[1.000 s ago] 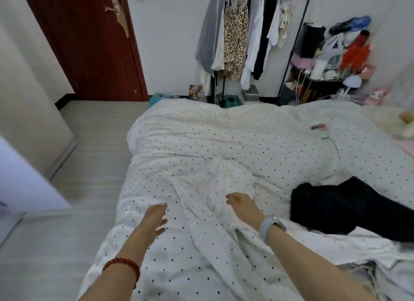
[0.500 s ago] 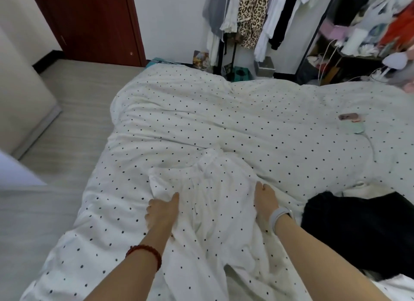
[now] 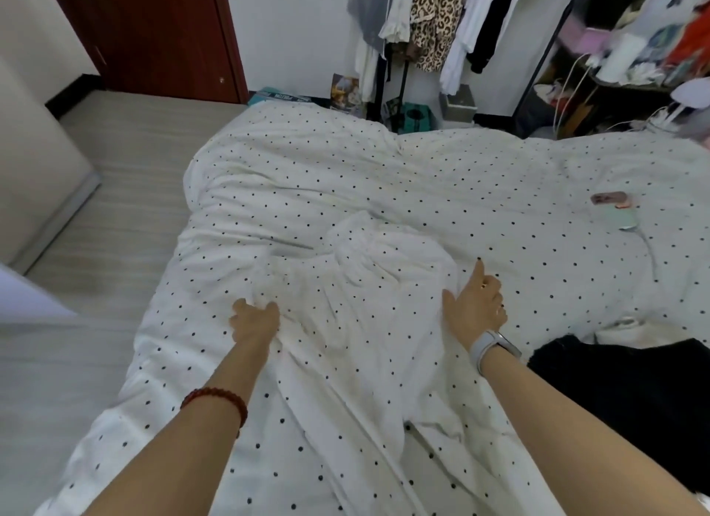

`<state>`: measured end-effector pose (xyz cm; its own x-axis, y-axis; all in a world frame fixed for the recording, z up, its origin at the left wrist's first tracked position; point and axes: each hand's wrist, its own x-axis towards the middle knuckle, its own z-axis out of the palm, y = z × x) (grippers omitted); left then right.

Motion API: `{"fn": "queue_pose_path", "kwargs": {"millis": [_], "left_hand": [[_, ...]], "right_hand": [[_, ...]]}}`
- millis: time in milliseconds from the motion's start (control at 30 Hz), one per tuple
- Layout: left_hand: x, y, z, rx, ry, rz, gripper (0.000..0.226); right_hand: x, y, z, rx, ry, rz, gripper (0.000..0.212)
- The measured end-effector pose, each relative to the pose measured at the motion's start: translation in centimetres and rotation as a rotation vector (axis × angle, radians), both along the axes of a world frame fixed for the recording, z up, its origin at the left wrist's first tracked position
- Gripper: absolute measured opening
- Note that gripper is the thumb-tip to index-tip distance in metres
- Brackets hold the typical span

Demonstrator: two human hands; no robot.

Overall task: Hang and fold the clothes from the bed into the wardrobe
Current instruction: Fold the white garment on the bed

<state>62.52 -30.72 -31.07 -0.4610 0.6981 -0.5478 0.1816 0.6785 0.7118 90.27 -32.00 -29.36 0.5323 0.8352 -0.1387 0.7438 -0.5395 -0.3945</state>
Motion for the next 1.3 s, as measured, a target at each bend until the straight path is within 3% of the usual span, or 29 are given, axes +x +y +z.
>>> {"fn": "queue_pose_path", "kwargs": {"millis": [67, 133, 200, 333, 433, 567, 667, 733, 800, 867, 933, 1033, 1100, 1233, 1300], "left_hand": [[1.4, -3.2, -0.1, 0.007, 0.081, -0.061, 0.066], [3.4, -7.6, -0.3, 0.092, 0.143, -0.116, 0.065], [5.2, -12.0, -0.2, 0.12, 0.18, -0.231, 0.058], [6.5, -18.8, -1.9, 0.072, 0.228, -0.407, 0.032], [6.3, -23.1, -1.9, 0.045, 0.08, -0.5, 0.025], [5.9, -27.6, -0.4, -0.087, -0.306, -0.543, 0.023], [4.9, -29.2, -0.8, -0.116, -0.315, -0.496, 0.02], [3.9, -30.1, -0.8, -0.125, -0.368, -0.4, 0.024], [2.5, -31.5, -0.5, -0.138, -0.594, -0.214, 0.023], [1.0, -32.6, -0.5, -0.109, -0.731, -0.084, 0.025], [-0.9, -33.8, -0.9, -0.065, -0.732, -0.012, 0.027], [-3.1, -35.8, -1.6, -0.054, -0.741, 0.043, 0.026], [-3.0, -37.8, -1.7, -0.111, -0.71, -0.052, 0.029], [-0.3, -42.4, -1.2, -0.206, -0.76, -0.256, 0.029], [1.1, -44.0, -1.0, -0.169, -0.759, -0.272, 0.029]], "right_hand": [[-0.9, -2.4, -1.3, 0.032, -0.036, 0.08, 0.06], [-2.6, -6.7, -2.0, 0.198, 0.051, 0.277, 0.049], [-4.4, -12.3, -3.0, 0.216, 0.181, 0.442, 0.052], [-5.7, -21.3, -5.9, -0.038, 0.247, 0.394, 0.031], [-5.7, -26.8, -6.3, -0.192, 0.228, 0.352, 0.024], [-8.3, -34.1, -4.0, -0.038, 0.277, 0.602, 0.046], [-10.4, -37.4, -3.4, -0.114, 0.421, 0.74, 0.039], [-10.5, -38.7, -3.7, -0.064, 0.444, 0.611, 0.039], [-9.6, -39.6, -4.2, -0.042, 0.312, 0.412, 0.043], [-7.9, -39.6, -5.1, -0.175, 0.128, 0.34, 0.052], [-6.7, -39.3, -5.5, -0.39, 0.044, 0.409, 0.063], [-6.8, -39.8, -5.5, -0.591, 0.155, 0.505, 0.069], [-7.5, -41.0, -5.3, -0.655, 0.235, 0.515, 0.063], [-9.4, -44.6, -4.2, -0.506, 0.387, 0.457, 0.031], [-9.7, -46.2, -2.9, -0.439, 0.538, 0.409, 0.032]]}}
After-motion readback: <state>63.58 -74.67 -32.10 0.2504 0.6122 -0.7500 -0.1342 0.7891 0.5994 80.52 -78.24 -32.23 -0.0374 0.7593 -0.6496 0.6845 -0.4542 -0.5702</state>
